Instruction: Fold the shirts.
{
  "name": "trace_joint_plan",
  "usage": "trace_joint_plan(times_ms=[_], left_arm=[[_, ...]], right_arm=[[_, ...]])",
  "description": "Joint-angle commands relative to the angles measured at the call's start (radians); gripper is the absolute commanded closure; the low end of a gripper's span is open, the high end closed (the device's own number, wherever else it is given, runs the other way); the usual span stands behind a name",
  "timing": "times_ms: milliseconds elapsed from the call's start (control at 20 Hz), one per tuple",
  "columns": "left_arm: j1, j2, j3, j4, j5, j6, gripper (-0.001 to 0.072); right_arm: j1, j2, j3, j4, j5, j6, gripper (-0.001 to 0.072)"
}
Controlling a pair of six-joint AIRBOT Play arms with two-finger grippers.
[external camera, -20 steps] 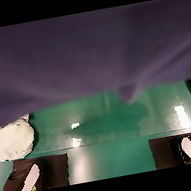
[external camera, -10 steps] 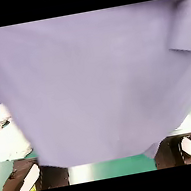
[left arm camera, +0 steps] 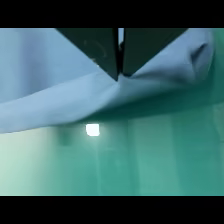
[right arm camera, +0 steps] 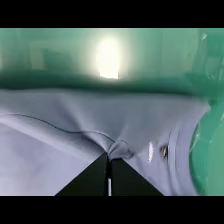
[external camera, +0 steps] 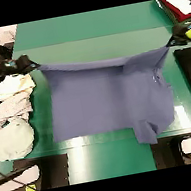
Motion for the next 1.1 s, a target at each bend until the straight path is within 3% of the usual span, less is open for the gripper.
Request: trace_joint_plan(times_ms=[0,150,300,650,1050], left_arm=[[-0.041,-0.155,0.024,-0.016,0.239,0.051,0.0684],[-0.041,-0.215,0.109,-0.020,0.284,0.078,0.0684],[-0.041,-0.220,0.140,-0.020,0.328,0.108,0.0684],[-0.041,-0.222,0.114,0.042,0.126,0.134,0.0684],[-0.040,-0.223,-0.043,0.054,0.058,0.130,0.0683]], right_arm=[[0.028,-0.113,-0.025,-0.033,-0.230,0.002,0.0699],[0.027,-0.117,-0.021,-0.033,-0.436,0.003,0.0699],[0.027,-0.117,0.020,-0.041,-0.521,0.002,0.0699],[0.028,-0.099,-0.126,-0.056,-0.365,-0.027,0.0699],[0.028,0.116,-0.525,-0.117,-0.459,-0.027,0.0695]])
